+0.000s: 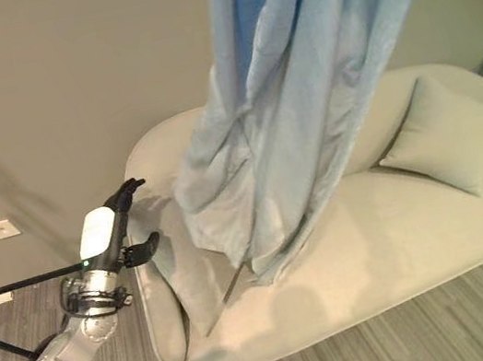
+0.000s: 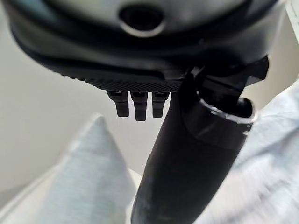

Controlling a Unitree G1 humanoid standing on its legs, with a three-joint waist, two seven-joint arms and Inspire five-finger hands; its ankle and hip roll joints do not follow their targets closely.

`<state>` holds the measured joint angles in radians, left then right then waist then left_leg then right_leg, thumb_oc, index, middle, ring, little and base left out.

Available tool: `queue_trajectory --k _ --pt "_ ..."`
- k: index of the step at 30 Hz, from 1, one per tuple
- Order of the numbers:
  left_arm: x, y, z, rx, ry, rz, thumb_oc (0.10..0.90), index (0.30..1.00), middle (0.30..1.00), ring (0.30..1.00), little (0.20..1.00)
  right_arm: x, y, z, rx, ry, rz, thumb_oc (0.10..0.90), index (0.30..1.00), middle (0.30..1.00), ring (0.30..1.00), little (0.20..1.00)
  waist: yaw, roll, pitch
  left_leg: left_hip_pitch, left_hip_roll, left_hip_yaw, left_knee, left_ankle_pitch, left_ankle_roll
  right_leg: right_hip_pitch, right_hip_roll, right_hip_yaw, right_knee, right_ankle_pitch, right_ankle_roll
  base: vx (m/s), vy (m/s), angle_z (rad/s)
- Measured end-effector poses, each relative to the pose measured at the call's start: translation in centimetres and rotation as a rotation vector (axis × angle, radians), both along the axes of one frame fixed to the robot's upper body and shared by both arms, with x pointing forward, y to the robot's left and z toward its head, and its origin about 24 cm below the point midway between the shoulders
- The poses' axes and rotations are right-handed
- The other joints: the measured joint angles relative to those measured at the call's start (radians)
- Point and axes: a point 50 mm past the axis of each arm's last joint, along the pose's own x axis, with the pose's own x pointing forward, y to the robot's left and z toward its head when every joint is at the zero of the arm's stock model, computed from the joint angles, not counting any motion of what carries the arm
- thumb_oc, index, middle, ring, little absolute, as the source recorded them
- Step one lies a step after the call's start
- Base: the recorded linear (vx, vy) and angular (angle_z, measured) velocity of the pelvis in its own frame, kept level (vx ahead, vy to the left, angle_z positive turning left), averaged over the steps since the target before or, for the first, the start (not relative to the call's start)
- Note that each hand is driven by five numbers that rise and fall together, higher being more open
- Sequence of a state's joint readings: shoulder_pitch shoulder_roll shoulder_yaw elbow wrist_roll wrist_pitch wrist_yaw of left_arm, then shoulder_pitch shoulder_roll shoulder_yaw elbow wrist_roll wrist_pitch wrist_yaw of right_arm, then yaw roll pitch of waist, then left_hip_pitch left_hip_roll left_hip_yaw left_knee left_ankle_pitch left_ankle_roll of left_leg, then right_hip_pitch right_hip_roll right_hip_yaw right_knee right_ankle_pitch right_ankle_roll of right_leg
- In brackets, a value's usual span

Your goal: Hang the clothes on the sofa on the clothes rack.

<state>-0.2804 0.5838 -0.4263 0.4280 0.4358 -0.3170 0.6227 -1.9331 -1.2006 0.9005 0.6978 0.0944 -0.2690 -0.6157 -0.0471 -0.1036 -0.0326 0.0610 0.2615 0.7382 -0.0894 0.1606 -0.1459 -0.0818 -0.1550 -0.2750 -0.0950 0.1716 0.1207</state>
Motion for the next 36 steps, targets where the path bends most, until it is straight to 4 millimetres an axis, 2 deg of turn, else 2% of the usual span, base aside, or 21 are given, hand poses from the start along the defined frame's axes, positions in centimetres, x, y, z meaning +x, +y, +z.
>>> queue_trajectory --k 6,11,17,19,21,22,23,24,25,29,31,32,33,36 --pt "-0.8 1.8 -0.4 0.020 0.020 0.046 0.800 0.900 0.900 0.900 0.900 -0.9 -1.6 2.3 -0.002 0.029 -0.229 0.400 0.300 0.300 0.300 0.300 0.022 -0.027 -0.013 -0.013 0.004 -0.029 0.000 0.003 -0.005 0.007 0.000 -0.026 0.000 -0.009 -0.001 0.02 -0.027 0.14" --pt "-0.5 3.6 0.8 -0.030 -0.042 0.138 0.800 0.900 0.900 0.900 0.900 -1.6 -1.7 3.3 -0.010 0.037 -0.292 0.400 0.300 0.300 0.300 0.300 0.032 -0.035 -0.019 -0.012 0.006 -0.039 0.000 0.004 -0.006 0.018 0.000 -0.040 0.000 -0.013 -0.001 0.00 -0.020 0.07" --pt "-0.2 2.9 1.3 -0.197 -0.069 0.157 0.800 0.900 0.900 0.900 0.900 -1.6 -1.6 3.4 -0.011 0.034 -0.284 0.400 0.300 0.300 0.300 0.300 0.026 -0.042 -0.026 -0.012 0.004 -0.046 0.000 0.004 -0.006 0.022 -0.003 -0.046 0.000 -0.014 -0.001 -0.02 -0.001 0.02" --pt "-0.1 -0.1 1.3 -0.436 -0.049 0.105 0.800 0.900 0.900 0.900 0.900 -1.6 -1.1 3.2 0.003 0.017 -0.213 0.400 0.300 0.300 0.300 0.300 0.029 -0.041 -0.028 -0.012 0.001 -0.047 0.000 0.005 -0.006 0.022 -0.004 -0.046 0.000 -0.014 -0.001 -0.07 -0.012 0.02" --pt "-0.2 -4.1 2.6 -0.717 -0.012 -0.063 0.800 0.900 0.900 0.900 0.900 -1.4 -0.9 2.8 0.021 0.009 -0.145 0.400 0.300 0.300 0.300 0.300 0.034 -0.042 -0.029 -0.013 0.001 -0.051 0.000 0.005 -0.005 0.025 -0.005 -0.049 0.000 -0.014 -0.001 -0.06 -0.005 0.03" --pt "-0.6 -6.5 3.1 -0.802 0.031 -0.199 0.800 0.900 0.900 0.900 0.900 -1.0 -0.3 2.7 0.009 0.021 -0.133 0.400 0.300 0.300 0.300 0.300 0.031 -0.040 -0.029 -0.012 0.003 -0.051 0.000 0.005 -0.005 0.025 -0.003 -0.049 0.000 -0.014 -0.001 -0.06 0.000 0.01" --pt "-1.4 -10.3 3.2 -0.921 0.168 -0.433 0.800 0.900 0.900 0.900 0.900 -0.6 0.0 2.5 0.005 0.030 -0.117 0.400 0.300 0.300 0.300 0.300 0.026 -0.039 -0.030 -0.012 0.003 -0.051 0.000 0.005 -0.005 0.025 -0.003 -0.049 0.000 -0.014 -0.001 -0.08 0.010 -0.01" --pt "-1.8 -11.5 3.0 -0.934 0.218 -0.494 0.800 0.900 0.900 0.900 0.900 -0.4 0.2 2.5 0.007 0.031 -0.109 0.400 0.300 0.300 0.300 0.300 0.021 -0.039 -0.030 -0.012 0.002 -0.051 0.000 0.005 -0.005 0.025 -0.004 -0.049 0.000 -0.014 -0.001 -0.08 0.017 -0.02" --pt "-2.6 -13.4 2.3 -1.023 0.351 -0.610 0.800 0.900 0.900 0.900 0.900 0.0 0.6 2.3 0.024 0.031 -0.070 0.400 0.300 0.300 0.300 0.300 0.005 -0.035 -0.031 -0.012 0.002 -0.050 0.000 0.005 -0.005 0.024 -0.004 -0.047 0.000 -0.014 -0.001 -0.06 0.015 -0.04" --pt "-4.0 -15.9 1.1 -1.092 0.591 -0.813 0.800 0.900 0.900 0.900 0.900 0.9 1.5 2.0 0.065 0.024 0.004 0.400 0.300 0.300 0.300 0.300 -0.023 -0.015 -0.038 -0.010 0.004 -0.046 0.000 0.005 -0.005 0.022 -0.001 -0.043 0.000 -0.014 -0.001 -0.04 0.002 -0.04" --pt "-3.6 -16.5 0.8 -1.081 0.626 -0.822 0.800 0.900 0.900 0.900 0.900 1.5 1.5 1.5 0.099 0.026 0.036 0.400 0.300 0.300 0.300 0.300 -0.023 -0.014 -0.039 -0.001 0.003 -0.035 0.000 0.005 -0.005 0.022 0.001 -0.030 0.000 -0.012 -0.002 -0.03 0.006 -0.13" --pt "-3.0 -16.7 0.5 -1.066 0.647 -0.810 0.626 0.639 0.639 0.639 0.639 2.0 1.6 1.1 0.114 0.032 0.051 0.400 0.300 0.300 0.300 0.300 -0.025 -0.013 -0.039 0.002 0.002 -0.031 0.000 0.004 -0.005 0.022 0.002 -0.024 0.000 -0.011 -0.004 -0.03 0.002 -0.14" --pt "-2.7 -16.7 0.4 -1.059 0.658 -0.801 0.400 0.300 0.300 0.300 0.300 2.3 1.6 0.8 0.115 0.038 0.050 0.400 0.300 0.300 0.300 0.300 -0.031 -0.013 -0.039 0.003 0.003 -0.030 0.000 0.004 -0.005 0.021 0.005 -0.023 0.000 -0.011 -0.004 -0.03 0.002 -0.11" --pt "-2.6 -16.9 -0.2 -1.111 0.716 -0.784 0.400 0.300 0.300 0.300 0.300 2.9 2.1 0.6 0.121 0.058 0.062 0.400 0.300 0.300 0.300 0.300 -0.049 -0.006 -0.039 0.006 0.004 -0.023 0.000 0.004 -0.005 0.019 0.006 -0.019 0.000 -0.010 -0.006 -0.02 0.014 -0.07"
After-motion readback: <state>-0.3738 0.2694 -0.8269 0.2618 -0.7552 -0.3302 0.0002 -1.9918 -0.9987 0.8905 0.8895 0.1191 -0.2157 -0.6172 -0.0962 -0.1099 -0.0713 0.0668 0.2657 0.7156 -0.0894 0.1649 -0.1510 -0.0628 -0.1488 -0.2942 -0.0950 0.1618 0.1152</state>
